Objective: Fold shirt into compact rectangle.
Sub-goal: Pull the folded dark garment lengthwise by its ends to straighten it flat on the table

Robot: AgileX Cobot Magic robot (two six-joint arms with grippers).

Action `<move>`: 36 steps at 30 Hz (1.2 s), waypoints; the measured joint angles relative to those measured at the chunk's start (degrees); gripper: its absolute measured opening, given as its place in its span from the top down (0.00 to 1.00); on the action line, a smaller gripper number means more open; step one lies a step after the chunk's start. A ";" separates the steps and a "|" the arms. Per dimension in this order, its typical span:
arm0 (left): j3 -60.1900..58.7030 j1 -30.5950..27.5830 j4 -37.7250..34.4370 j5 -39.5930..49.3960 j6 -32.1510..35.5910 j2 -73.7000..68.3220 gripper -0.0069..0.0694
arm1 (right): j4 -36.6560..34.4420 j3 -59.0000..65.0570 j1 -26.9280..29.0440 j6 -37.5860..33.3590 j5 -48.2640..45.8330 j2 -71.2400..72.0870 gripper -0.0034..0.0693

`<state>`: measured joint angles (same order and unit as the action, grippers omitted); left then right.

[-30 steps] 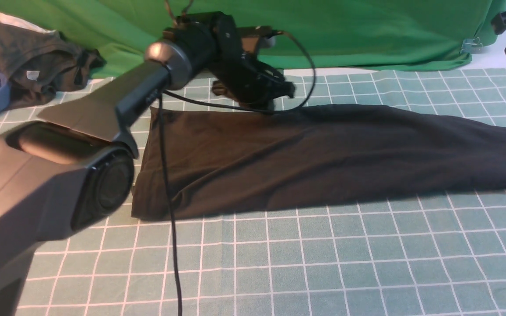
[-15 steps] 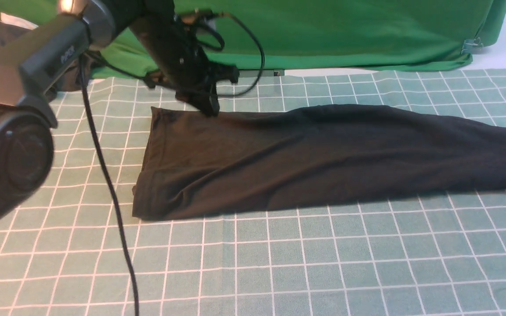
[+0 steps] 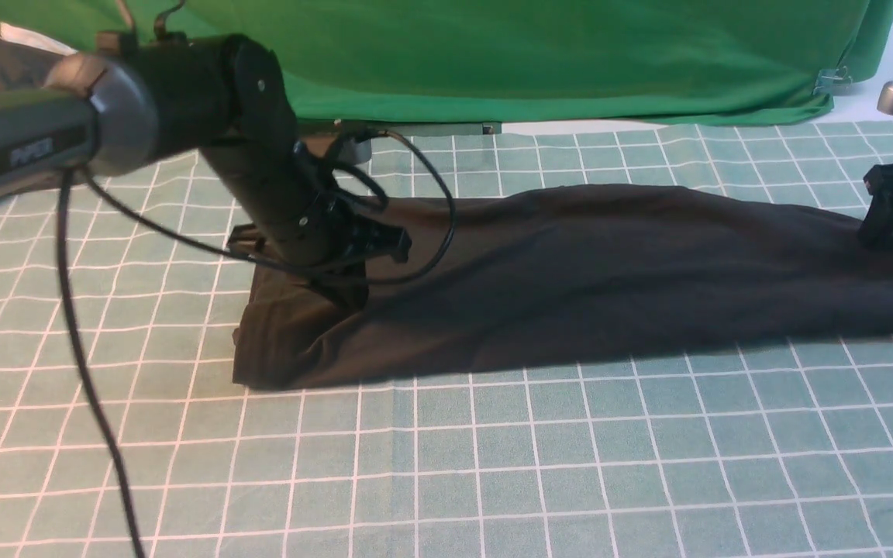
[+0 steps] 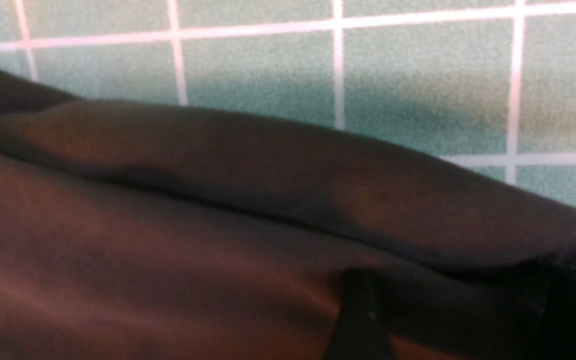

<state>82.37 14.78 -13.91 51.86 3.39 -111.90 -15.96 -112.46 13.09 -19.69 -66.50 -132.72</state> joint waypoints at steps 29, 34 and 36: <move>-3.74 0.02 2.62 -2.07 0.15 7.95 0.89 | 3.19 -6.70 -0.50 -1.22 -3.00 0.91 0.76; -3.74 0.02 4.55 -0.49 -0.24 8.21 0.89 | 3.20 -5.82 -0.50 -1.86 -3.06 0.91 0.41; -3.74 0.02 5.01 0.07 -0.28 8.21 0.89 | 3.30 -5.07 -0.50 -1.86 -3.19 0.49 0.38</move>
<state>78.63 14.80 -8.90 51.93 3.10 -103.69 -12.66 -117.53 12.59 -21.56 -69.70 -132.23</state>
